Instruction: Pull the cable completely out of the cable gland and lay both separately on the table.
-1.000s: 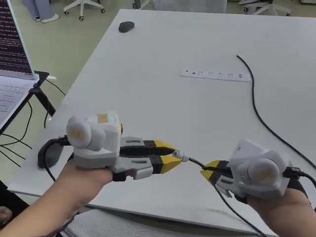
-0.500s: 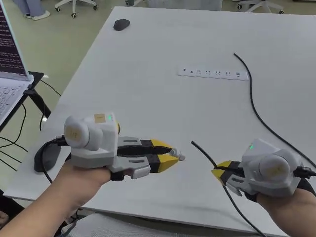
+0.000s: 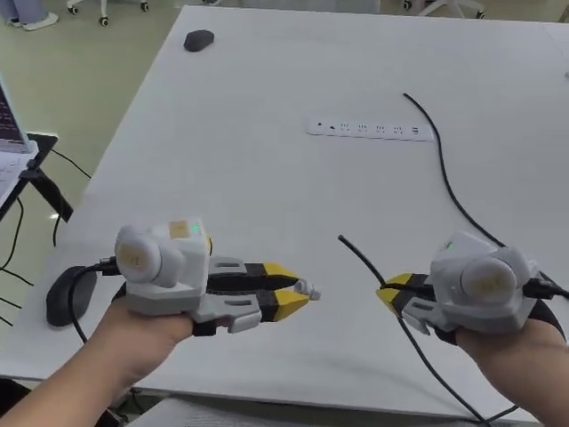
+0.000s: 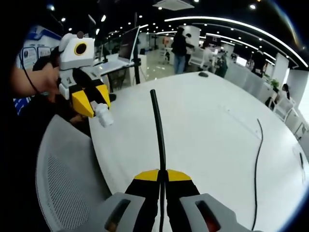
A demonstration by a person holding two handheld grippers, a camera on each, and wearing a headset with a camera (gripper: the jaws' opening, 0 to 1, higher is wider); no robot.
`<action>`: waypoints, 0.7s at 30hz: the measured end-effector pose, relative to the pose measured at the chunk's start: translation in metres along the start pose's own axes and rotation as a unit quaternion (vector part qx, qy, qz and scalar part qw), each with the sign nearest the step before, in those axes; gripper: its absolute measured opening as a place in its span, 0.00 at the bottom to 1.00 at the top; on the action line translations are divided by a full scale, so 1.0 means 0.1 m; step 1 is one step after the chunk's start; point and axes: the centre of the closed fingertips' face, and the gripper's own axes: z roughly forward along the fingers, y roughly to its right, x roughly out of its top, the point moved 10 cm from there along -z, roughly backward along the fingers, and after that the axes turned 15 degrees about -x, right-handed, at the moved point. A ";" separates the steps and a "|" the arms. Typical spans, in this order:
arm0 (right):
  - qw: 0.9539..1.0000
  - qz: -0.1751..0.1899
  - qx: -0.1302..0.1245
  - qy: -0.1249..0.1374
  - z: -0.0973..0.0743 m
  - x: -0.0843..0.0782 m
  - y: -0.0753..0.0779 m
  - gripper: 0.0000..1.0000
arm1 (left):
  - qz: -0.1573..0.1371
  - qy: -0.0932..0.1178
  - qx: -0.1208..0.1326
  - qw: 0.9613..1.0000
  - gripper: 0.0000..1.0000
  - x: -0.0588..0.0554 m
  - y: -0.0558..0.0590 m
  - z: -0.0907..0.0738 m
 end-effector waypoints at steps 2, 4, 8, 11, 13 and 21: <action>1.000 0.000 -0.003 0.000 0.03 0.05 0.03 0.00 | 0.001 0.000 -0.003 1.000 0.15 -0.02 -0.03 0.00; 1.000 0.001 -0.007 -0.001 0.05 0.12 0.06 0.00 | 0.005 0.002 -0.004 1.000 0.15 -0.03 -0.06 -0.01; 1.000 0.001 -0.013 0.000 0.08 0.25 0.09 0.00 | 0.013 -0.004 -0.006 1.000 0.15 -0.06 -0.12 -0.03; 1.000 -0.003 -0.019 -0.002 0.13 0.34 0.10 0.00 | 0.016 -0.004 -0.010 1.000 0.15 -0.10 -0.16 -0.04; 1.000 -0.010 -0.022 -0.003 0.17 0.42 0.09 0.00 | 0.013 -0.003 -0.015 1.000 0.15 -0.15 -0.18 -0.06; 0.998 -0.046 -0.024 -0.020 0.40 0.60 0.01 0.00 | 0.003 -0.007 -0.022 1.000 0.15 -0.33 -0.30 -0.13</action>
